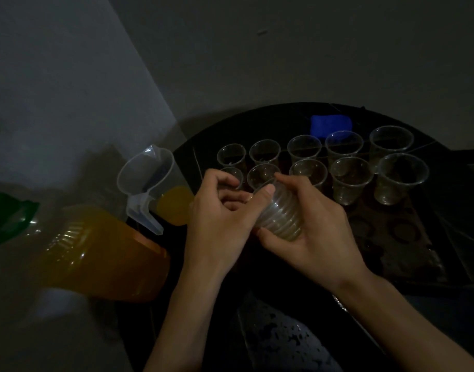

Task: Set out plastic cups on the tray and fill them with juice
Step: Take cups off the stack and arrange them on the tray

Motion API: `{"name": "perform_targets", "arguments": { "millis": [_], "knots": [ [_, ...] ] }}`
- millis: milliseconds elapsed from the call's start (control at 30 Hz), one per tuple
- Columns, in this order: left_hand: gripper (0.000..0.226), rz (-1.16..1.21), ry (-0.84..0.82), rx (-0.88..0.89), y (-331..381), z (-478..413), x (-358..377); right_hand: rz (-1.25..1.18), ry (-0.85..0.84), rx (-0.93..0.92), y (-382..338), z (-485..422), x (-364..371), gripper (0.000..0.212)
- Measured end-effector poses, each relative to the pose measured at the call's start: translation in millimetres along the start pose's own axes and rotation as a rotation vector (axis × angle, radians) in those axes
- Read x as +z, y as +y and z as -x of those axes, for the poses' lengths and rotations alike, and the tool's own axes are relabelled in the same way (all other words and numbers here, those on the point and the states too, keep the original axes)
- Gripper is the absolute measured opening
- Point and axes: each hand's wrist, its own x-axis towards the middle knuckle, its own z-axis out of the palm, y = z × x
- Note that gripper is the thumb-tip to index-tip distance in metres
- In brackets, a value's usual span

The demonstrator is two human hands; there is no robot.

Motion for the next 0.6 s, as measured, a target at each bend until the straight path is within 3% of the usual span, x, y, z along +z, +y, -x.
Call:
{"name": "perform_targets", "arguments": {
  "millis": [267, 433, 600],
  "knots": [
    [0.042, -0.009, 0.040, 0.009, -6, -2, 0, 0.039, 0.005, -0.003, -2, -1, 0, 0.071],
    [0.040, 0.078, 0.221, 0.058, 0, -11, -22, 0.115, -0.025, -0.007, 1, 1, -4, 0.075],
    [0.025, 0.125, 0.365, 0.192, -2, -16, -40, 0.120, 0.041, 0.018, 11, -6, -18, 0.076]
  ]
}}
